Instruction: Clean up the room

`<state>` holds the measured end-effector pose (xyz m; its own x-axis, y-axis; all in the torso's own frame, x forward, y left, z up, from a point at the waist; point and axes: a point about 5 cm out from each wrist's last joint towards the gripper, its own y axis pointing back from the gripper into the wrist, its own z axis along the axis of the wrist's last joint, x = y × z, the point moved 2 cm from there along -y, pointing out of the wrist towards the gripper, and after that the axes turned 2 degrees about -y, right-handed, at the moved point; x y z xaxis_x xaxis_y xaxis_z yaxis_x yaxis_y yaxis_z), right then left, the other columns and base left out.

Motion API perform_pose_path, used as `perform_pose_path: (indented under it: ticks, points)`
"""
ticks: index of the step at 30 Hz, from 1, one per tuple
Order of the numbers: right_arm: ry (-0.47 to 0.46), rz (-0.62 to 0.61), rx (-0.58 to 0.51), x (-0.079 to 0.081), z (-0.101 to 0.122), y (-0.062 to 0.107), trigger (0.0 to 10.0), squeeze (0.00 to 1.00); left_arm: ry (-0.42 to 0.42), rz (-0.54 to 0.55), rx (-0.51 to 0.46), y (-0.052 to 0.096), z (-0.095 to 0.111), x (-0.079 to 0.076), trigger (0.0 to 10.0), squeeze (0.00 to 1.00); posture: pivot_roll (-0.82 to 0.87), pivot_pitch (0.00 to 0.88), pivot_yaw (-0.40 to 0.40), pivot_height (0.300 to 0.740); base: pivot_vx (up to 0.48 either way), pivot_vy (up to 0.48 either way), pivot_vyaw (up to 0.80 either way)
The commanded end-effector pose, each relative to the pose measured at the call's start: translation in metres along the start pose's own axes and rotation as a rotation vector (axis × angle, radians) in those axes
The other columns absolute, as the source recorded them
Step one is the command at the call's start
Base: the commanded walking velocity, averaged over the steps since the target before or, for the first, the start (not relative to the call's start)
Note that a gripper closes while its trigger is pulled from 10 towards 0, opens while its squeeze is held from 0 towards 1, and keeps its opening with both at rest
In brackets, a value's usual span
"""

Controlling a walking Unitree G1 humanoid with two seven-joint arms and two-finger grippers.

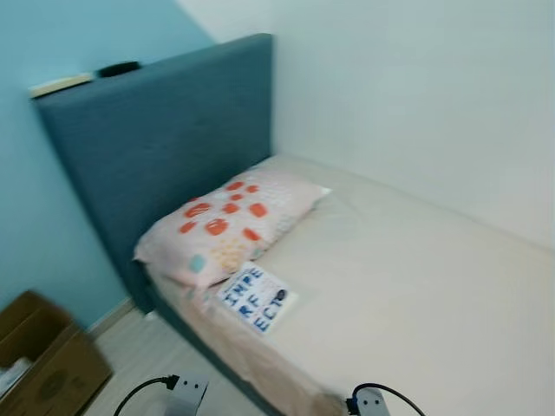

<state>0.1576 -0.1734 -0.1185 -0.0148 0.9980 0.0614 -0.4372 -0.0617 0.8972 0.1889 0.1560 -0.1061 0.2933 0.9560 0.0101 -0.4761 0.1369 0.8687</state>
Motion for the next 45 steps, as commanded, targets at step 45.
perform_pose_path:
  ticks: [45]
  points:
    - [-0.042, -0.007, 0.006, -0.003, -0.001, 0.0, 10.0, 0.0, -0.059, 0.019, 0.064, 0.004, -0.02, 0.007, 10.0, 0.0, -0.01, 0.0, -0.013, 0.722, 0.0, -0.06, -0.67]
